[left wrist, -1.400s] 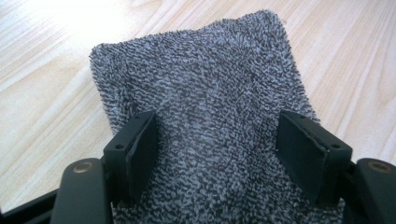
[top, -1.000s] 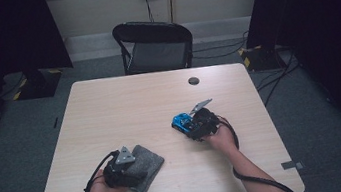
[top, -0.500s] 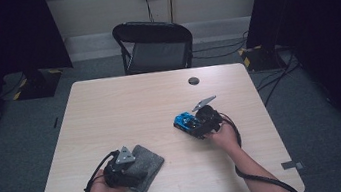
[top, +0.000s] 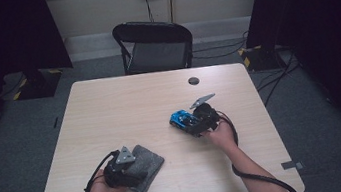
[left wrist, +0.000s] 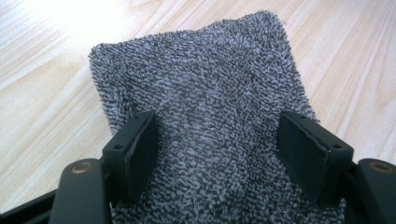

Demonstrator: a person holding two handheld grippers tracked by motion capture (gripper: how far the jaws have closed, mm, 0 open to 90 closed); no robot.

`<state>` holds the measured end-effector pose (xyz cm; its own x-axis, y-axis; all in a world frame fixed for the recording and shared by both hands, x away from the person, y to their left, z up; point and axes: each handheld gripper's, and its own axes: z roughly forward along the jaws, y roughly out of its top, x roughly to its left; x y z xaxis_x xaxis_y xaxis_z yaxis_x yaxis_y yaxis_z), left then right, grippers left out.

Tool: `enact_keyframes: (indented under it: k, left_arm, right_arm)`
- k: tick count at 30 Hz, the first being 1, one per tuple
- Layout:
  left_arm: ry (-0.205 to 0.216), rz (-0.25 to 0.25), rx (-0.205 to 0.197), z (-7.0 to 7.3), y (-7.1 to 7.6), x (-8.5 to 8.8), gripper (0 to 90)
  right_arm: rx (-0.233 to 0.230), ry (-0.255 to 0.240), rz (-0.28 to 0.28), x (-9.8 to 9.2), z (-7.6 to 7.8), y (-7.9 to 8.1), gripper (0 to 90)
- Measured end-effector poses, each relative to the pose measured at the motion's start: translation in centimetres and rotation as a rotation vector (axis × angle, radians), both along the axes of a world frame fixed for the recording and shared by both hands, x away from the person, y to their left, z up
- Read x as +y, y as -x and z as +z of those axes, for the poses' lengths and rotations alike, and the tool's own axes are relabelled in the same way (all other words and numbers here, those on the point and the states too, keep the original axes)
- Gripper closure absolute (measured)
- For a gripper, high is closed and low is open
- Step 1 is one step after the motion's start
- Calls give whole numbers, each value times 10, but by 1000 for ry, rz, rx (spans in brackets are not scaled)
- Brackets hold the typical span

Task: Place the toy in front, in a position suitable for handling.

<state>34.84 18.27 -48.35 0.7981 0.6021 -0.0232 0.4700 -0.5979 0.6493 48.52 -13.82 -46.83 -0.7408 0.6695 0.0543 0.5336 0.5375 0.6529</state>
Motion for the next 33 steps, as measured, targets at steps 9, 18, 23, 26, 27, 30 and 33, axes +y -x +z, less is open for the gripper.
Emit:
enact_keyframes:
  k: [9, 18, 23, 26, 27, 30, 33]
  left_arm:
    - [7, -5, 0, 0, 0, 1, 286]
    - [14, -6, 0, -1, 0, 2, 284]
    - [12, -8, -1, -1, 0, 2, 284]
    - [14, -8, -2, -1, 0, 2, 283]
    - [15, -8, -1, -1, 0, 2, 283]
    - [14, -8, -2, -1, 0, 2, 283]
    - [13, -7, -2, -1, 0, 2, 283]
  right_arm:
    - [-25, 7, 32, 26, 0, -5, 280]
    - [-20, 2, 67, 45, -7, -12, 280]
    - [-18, 7, 83, 51, -15, -13, 279]
    - [-16, -6, 83, 50, -18, -13, 278]
    - [-16, -6, 83, 50, -18, -13, 278]
    - [-15, -10, 94, 46, -19, -13, 276]
    - [-18, -5, 98, 45, -21, -12, 274]
